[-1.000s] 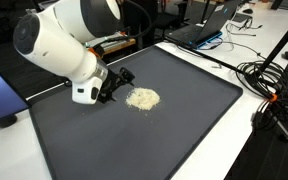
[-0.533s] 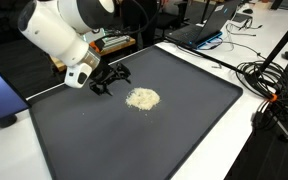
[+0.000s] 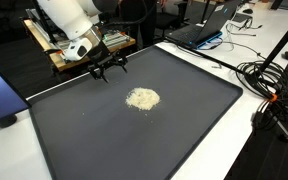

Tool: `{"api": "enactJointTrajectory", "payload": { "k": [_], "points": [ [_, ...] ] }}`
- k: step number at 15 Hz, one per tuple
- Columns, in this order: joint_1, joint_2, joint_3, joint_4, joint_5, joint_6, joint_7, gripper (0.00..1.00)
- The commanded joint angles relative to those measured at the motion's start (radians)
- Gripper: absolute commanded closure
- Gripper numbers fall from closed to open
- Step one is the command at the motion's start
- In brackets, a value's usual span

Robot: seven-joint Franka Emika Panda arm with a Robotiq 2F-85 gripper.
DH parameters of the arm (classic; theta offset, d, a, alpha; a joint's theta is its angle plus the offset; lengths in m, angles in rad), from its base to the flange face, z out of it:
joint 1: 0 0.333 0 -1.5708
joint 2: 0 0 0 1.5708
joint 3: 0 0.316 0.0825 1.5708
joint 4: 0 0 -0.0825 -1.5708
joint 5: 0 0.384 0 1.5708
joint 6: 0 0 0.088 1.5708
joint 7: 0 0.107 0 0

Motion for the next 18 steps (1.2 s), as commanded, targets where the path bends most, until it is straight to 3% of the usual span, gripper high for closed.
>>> {"api": "enactJointTrajectory", "payload": {
  "k": [1,5,11,15,18],
  "points": [
    [0.102,-0.135,-0.020,-0.166,-0.058,0.146,0.018,0.00],
    [0.209,-0.190,-0.016,-0.291,-0.303,0.352,0.152,0.00],
    [0.295,-0.239,-0.082,-0.401,-0.790,0.504,0.392,0.00],
    [0.346,-0.270,-0.191,-0.380,-1.131,0.478,0.541,0.00],
    [0.348,-0.299,-0.190,-0.352,-1.382,0.412,0.681,0.00]
  ]
}}
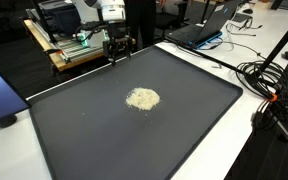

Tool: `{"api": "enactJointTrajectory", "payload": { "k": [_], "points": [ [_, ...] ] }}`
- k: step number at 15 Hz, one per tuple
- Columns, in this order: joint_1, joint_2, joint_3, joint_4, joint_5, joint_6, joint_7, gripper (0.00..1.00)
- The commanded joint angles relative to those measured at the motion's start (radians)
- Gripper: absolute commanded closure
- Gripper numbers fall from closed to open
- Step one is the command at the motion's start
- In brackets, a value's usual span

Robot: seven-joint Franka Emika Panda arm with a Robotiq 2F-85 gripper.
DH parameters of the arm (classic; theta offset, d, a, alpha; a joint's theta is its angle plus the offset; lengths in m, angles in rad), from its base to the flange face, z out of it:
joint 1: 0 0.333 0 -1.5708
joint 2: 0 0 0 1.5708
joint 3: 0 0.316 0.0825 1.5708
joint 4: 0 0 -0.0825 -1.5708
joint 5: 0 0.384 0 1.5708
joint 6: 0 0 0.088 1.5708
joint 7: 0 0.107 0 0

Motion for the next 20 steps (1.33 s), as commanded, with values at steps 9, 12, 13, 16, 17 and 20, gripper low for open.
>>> {"api": "enactJointTrajectory", "payload": {
  "k": [9,12,13,16,17,20],
  "points": [
    [0.118,-0.018,0.156,0.052,-0.569,-0.293,0.454,0.00],
    [0.159,0.008,0.201,0.086,-0.629,-0.375,0.508,0.00],
    [0.172,0.020,0.215,0.102,-0.653,-0.404,0.525,0.00],
    [0.210,0.071,0.253,0.150,-0.679,-0.489,0.514,0.00],
    [0.208,0.089,0.280,0.171,-0.679,-0.521,0.504,0.00],
    [0.238,0.167,0.315,0.255,-0.679,-0.626,0.494,0.00]
  ]
}}
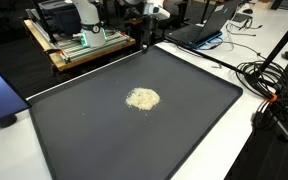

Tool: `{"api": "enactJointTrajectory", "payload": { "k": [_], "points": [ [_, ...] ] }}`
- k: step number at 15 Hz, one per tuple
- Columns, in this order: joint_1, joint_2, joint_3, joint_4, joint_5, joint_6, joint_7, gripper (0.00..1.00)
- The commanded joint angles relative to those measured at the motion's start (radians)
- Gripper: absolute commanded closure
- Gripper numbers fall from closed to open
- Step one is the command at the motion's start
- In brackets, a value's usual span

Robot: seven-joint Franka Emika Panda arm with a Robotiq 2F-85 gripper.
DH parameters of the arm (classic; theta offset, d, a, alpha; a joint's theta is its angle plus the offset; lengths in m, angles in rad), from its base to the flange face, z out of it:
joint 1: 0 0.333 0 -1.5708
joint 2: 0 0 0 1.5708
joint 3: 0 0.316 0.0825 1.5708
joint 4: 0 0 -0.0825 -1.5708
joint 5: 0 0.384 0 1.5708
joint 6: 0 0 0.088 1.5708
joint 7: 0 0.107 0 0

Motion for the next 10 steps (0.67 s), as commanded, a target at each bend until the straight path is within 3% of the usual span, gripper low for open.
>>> {"api": "enactJointTrajectory", "payload": {
  "k": [1,5,10],
  "points": [
    [0.033,0.114,0.035,0.124,-0.040,-0.123,0.012,0.00],
    [0.079,0.235,0.056,0.270,-0.024,-0.283,-0.003,0.00],
    [0.095,0.387,0.065,0.502,0.104,-0.460,-0.108,0.00]
  ]
}}
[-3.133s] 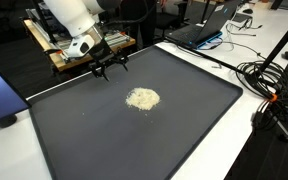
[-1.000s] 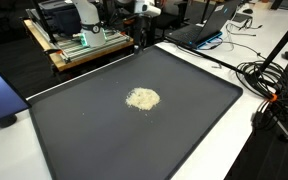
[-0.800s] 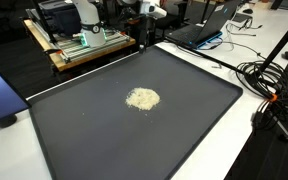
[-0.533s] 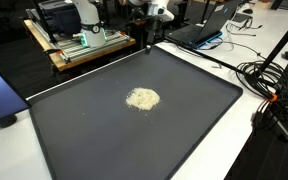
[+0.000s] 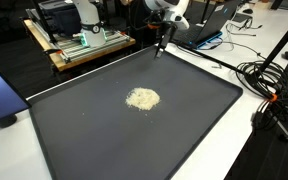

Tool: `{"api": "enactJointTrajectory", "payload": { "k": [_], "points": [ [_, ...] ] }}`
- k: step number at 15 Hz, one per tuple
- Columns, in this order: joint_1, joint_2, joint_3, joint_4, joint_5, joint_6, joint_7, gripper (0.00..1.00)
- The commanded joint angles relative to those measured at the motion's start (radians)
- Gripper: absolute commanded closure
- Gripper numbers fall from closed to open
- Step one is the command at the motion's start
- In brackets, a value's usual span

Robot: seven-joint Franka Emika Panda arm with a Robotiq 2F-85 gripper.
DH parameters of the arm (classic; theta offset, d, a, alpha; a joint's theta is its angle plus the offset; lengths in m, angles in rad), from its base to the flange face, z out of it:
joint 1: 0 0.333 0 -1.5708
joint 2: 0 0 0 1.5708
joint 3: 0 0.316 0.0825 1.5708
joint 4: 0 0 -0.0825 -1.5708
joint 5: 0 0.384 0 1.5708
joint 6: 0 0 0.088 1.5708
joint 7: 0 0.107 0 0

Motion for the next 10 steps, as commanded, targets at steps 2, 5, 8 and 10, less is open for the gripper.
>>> {"api": "enactJointTrajectory", "payload": {
  "k": [2,5,8,10],
  "points": [
    [0.003,0.155,0.001,0.251,0.154,-0.159,-0.144,0.00],
    [-0.010,0.219,-0.008,0.397,0.281,-0.244,-0.251,0.00],
    [-0.019,0.278,-0.030,0.536,0.380,-0.322,-0.333,0.00],
    [-0.032,0.320,-0.044,0.634,0.449,-0.384,-0.397,0.00]
  ]
}}
